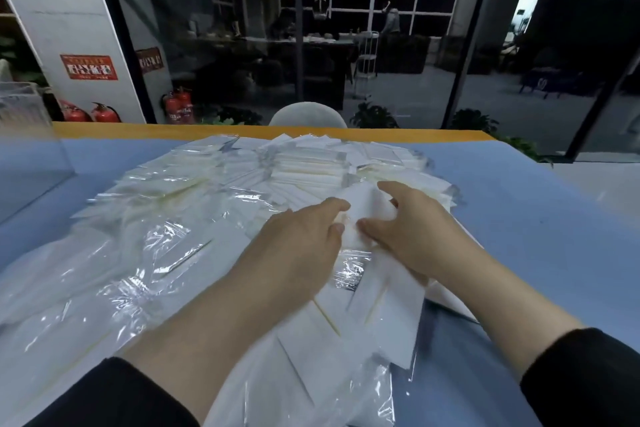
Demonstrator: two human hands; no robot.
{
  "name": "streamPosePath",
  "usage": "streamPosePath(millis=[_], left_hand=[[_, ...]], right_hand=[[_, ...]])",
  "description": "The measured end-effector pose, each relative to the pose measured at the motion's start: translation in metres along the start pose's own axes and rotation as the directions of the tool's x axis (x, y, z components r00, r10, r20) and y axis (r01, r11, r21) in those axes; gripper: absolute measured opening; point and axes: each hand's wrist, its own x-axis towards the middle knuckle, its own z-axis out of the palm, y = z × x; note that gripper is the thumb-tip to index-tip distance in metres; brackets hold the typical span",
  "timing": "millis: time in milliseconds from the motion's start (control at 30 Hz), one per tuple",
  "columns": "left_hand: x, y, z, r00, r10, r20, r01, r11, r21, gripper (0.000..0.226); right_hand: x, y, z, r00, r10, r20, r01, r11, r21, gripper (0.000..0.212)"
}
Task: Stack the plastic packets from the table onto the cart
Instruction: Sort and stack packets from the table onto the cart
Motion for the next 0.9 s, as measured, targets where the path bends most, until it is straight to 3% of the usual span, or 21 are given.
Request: streamPosePath(millis=[167, 267, 367, 500, 633, 767, 900], left_hand=[[0.000, -0.006, -0.002, 0.970, -0.119, -0.210, 0.071, 0.973, -0.220, 0.024], [0.002, -0.009, -0.005, 0.899, -0.106, -0.424, -0.040, 0.946, -0.322, 0.019], [0.004, -0.010, -0.007, 0.818, -0.083, -0.569, -0.157, 0.919, -0.361, 0.024], [0.002, -0.009, -0.006, 0.824, -0.064, -0.563, -0.192, 0.903, -0.384, 0.044], [-0.005, -0.002, -0.009, 0.896, -0.035, -0.444, -0.244, 0.795, -0.556, 0.053], [-0.003, -0.004, -0.003, 0.912, 0.057, -0.406, -0.247, 0.867, -0.433, 0.035], [0.000, -0.006, 0.000, 0.941, 0.018, -0.339, -0.187, 0.860, -0.475, 0.024]], right_hand=[[0.002, 0.009, -0.003, 0.994, -0.054, -0.098, 0.080, 0.955, 0.285, 0.066], [-0.001, 0.013, -0.017, 0.981, -0.079, -0.179, 0.143, 0.914, 0.379, 0.067], [-0.007, 0.014, -0.037, 0.946, -0.157, -0.285, 0.276, 0.850, 0.449, 0.054], [-0.019, 0.011, -0.050, 0.886, -0.341, -0.315, 0.456, 0.765, 0.455, 0.043], [-0.027, 0.008, -0.041, 0.860, -0.497, -0.113, 0.501, 0.783, 0.369, 0.045], [-0.018, 0.016, -0.027, 0.906, -0.420, -0.041, 0.422, 0.894, 0.153, 0.033], [-0.015, 0.025, -0.032, 0.945, -0.327, 0.006, 0.326, 0.944, 0.060, 0.025]])
